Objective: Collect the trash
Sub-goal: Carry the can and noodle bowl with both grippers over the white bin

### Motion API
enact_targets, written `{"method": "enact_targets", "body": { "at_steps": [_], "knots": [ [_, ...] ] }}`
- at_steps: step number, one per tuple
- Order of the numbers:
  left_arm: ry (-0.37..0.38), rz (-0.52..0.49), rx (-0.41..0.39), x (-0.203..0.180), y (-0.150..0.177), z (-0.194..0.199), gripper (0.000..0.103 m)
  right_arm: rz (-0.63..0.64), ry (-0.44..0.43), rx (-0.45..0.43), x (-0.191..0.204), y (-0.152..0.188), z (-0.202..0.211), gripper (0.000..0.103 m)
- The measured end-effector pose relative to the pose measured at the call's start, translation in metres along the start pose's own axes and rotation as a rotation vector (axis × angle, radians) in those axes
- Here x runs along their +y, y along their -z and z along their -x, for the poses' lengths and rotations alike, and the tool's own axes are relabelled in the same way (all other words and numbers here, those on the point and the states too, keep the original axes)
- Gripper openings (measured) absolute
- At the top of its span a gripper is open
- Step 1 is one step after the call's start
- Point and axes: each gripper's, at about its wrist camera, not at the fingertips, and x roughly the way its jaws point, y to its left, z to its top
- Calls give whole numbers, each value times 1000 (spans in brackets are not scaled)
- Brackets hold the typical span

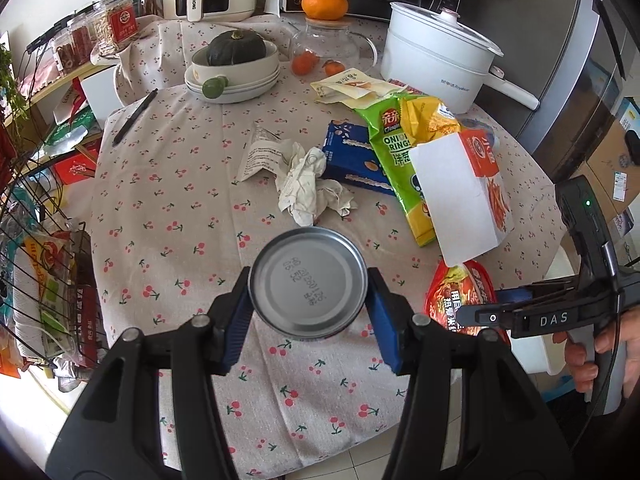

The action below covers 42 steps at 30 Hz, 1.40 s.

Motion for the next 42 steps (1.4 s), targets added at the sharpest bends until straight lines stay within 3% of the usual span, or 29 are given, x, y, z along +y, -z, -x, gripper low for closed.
{"method": "enact_targets", "body": {
  "at_steps": [5, 8, 14, 17, 18, 21, 24, 27, 33, 42],
  "knots": [
    [21, -28, -7, -17, -1, 2, 56, 50, 189, -79, -7, 5, 25, 69],
    [40, -45, -7, -29, -2, 2, 56, 55, 257, -96, -18, 11, 36, 69],
    [109, -99, 10, -64, -3, -2, 56, -20, 233, -111, -62, 23, 57, 69],
    [128, -130, 16, -82, -4, -5, 56, -67, 147, -125, -80, 29, 67, 69],
    [133, -136, 18, -88, -4, -7, 56, -63, 180, -122, -81, 30, 69, 69],
    [152, -147, 24, -102, -5, -10, 56, -18, 391, -113, -88, 35, 67, 70],
    [176, -160, 33, -115, -4, -13, 56, -95, 321, -97, -109, 35, 72, 69],
    [182, -179, 33, -127, -5, -15, 56, -90, 382, -125, -117, 38, 84, 69],
    [224, -208, 29, -153, -5, -14, 56, -119, 370, -163, -144, 53, 111, 69],
    [367, -361, 31, -251, 11, -17, 56, -234, 396, -212, -208, 89, 148, 69]
  ]
}}
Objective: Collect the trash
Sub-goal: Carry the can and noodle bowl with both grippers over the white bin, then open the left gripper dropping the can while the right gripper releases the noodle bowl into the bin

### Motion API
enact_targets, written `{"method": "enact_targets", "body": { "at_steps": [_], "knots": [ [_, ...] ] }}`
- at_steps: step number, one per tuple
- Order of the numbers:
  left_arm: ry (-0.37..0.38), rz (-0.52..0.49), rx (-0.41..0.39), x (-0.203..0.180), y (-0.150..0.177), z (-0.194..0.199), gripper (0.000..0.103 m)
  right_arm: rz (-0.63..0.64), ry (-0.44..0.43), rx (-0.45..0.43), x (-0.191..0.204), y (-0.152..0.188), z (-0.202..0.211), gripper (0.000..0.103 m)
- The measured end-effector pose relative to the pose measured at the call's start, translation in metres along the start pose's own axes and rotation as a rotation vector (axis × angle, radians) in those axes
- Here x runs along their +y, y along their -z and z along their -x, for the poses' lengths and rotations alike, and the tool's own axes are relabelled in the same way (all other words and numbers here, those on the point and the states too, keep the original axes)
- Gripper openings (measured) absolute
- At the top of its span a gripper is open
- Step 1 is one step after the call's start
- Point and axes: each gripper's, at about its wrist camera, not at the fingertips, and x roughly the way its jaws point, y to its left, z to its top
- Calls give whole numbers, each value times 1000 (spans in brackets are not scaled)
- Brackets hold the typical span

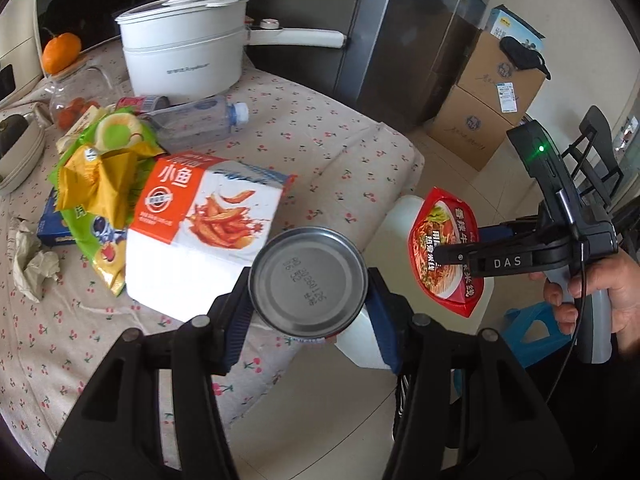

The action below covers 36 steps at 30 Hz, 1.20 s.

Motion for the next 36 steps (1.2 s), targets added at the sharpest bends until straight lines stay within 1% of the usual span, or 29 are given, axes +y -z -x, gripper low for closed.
{"method": "enact_targets", "body": {
  "at_steps": [5, 8, 13, 17, 18, 20, 21, 22, 24, 27, 29, 31, 36],
  "knots": [
    [61, -116, 4, -49, 2, -31, 56, -73, 46, -7, -48, 20, 5, 69],
    [76, -183, 13, -73, 7, -52, 56, -121, 54, -5, -72, 30, 5, 69],
    [69, -258, 25, -93, 15, -81, 56, -187, 67, 11, -99, 40, 1, 70],
    [60, -287, 31, -99, 18, -92, 56, -214, 72, 17, -110, 44, -1, 70],
    [51, -292, 29, -99, 19, -91, 57, -216, 72, 18, -111, 44, -1, 70],
    [37, -300, 21, -98, 19, -87, 66, -211, 73, 19, -110, 44, -1, 70],
    [29, -300, 10, -97, 19, -84, 75, -206, 74, 18, -108, 44, -1, 70],
    [18, -299, -3, -95, 19, -79, 80, -202, 74, 17, -108, 44, -1, 70],
    [-3, -293, -14, -89, 19, -71, 84, -194, 71, 14, -104, 42, -1, 70],
    [-36, -272, -8, -76, 18, -60, 85, -183, 67, 14, -101, 41, -2, 70],
    [-57, -242, 0, -64, 18, -53, 88, -177, 66, 18, -98, 39, -4, 70],
    [-80, -206, 1, -51, 17, -44, 93, -170, 67, 22, -95, 38, -6, 70],
    [-128, -139, -5, -23, 18, -24, 96, -156, 65, 35, -85, 33, -12, 72]
  ]
}}
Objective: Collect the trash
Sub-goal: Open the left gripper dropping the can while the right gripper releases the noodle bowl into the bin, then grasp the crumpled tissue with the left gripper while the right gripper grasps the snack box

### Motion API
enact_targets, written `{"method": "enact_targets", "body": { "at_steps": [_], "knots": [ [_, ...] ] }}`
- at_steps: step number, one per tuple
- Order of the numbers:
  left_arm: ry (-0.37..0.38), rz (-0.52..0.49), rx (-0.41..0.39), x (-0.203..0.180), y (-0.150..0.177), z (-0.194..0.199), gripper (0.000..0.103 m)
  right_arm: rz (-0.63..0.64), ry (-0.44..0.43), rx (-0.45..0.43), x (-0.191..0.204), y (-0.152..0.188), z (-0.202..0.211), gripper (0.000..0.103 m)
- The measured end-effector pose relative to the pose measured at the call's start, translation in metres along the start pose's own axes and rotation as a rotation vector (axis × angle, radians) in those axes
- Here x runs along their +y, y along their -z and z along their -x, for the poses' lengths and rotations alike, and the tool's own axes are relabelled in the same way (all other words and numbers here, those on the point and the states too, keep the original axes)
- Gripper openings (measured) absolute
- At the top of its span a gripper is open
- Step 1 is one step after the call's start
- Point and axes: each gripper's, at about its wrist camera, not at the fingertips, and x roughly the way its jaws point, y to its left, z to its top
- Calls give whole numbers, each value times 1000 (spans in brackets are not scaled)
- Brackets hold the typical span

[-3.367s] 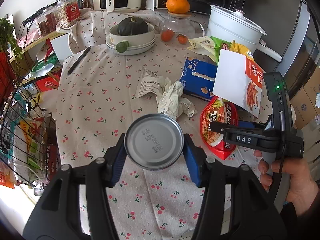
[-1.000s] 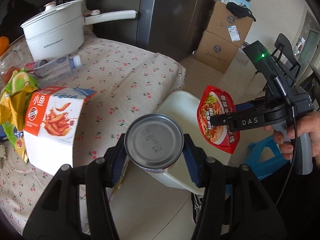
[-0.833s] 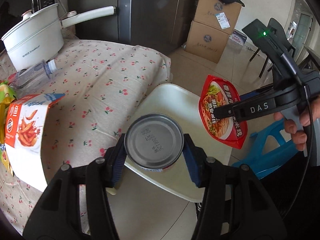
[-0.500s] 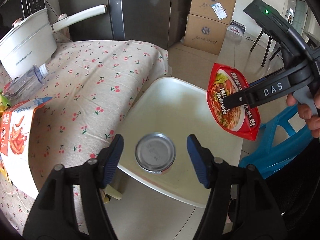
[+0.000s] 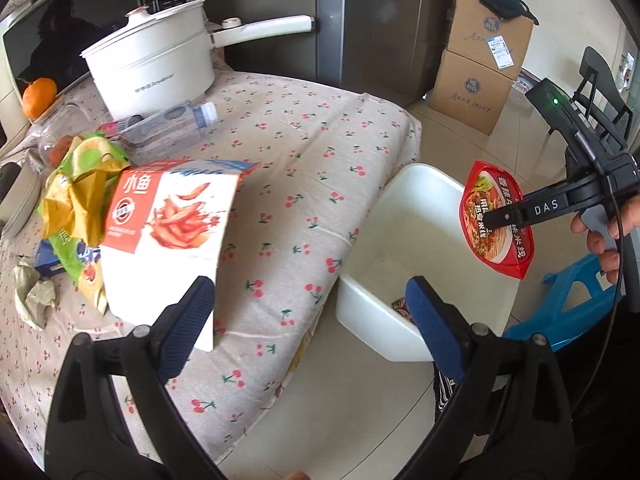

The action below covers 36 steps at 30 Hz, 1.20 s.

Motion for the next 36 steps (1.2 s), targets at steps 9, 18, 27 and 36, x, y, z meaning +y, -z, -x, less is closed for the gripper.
{"method": "enact_targets", "body": {
  "at_steps": [9, 18, 27, 36],
  "knots": [
    [-63, 79, 6, 43, 16, 25, 98, 3, -10, 8, 20, -9, -2, 82],
    [-100, 139, 5, 75, 26, 44, 98, 40, -35, -14, 50, -9, 10, 83],
    [-154, 205, 3, 114, 31, 56, 98, 112, -64, -61, 105, -12, 27, 84],
    [-225, 254, 9, 149, 38, 62, 98, 186, -139, -100, 172, -24, 33, 84]
  ]
}}
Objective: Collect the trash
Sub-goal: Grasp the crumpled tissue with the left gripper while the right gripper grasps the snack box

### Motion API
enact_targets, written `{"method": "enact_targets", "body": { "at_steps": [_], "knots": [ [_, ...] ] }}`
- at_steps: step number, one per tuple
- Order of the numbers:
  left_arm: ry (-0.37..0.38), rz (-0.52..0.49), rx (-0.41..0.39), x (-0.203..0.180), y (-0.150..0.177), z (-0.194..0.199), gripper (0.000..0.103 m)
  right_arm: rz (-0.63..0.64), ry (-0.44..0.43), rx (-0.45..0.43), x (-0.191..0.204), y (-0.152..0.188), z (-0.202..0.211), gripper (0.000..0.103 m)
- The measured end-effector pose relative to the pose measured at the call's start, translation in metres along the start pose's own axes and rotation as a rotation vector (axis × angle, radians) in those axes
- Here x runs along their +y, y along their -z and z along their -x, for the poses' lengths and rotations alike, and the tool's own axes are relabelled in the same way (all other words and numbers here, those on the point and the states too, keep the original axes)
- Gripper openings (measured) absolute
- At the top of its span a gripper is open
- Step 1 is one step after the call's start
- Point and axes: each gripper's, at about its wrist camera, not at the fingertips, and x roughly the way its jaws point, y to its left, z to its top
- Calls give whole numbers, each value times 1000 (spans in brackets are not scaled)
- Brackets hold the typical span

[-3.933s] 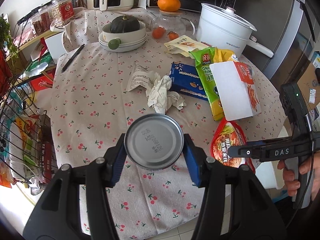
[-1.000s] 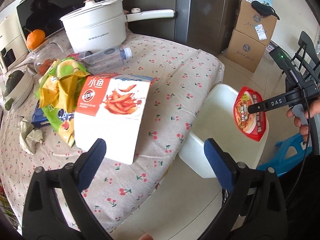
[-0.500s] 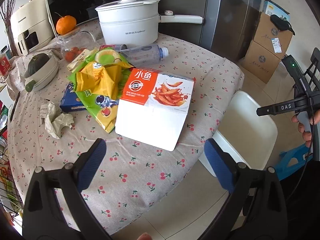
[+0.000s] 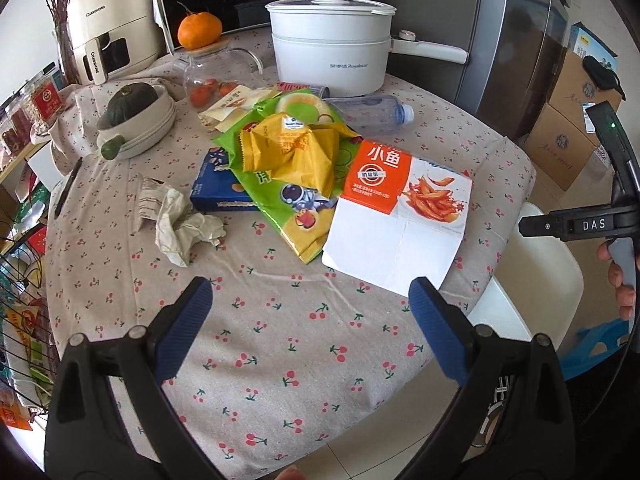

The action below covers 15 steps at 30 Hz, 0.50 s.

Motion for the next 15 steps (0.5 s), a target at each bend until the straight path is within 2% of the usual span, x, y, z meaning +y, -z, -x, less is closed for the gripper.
{"method": "enact_targets", "body": {
  "at_steps": [8, 15],
  "knots": [
    [-76, 1, 3, 30, -1, -4, 98, 8, -114, -11, 54, -13, -14, 84],
    [-131, 66, 13, 87, -5, -26, 98, -32, -206, 3, 82, -22, -39, 83]
  ]
}}
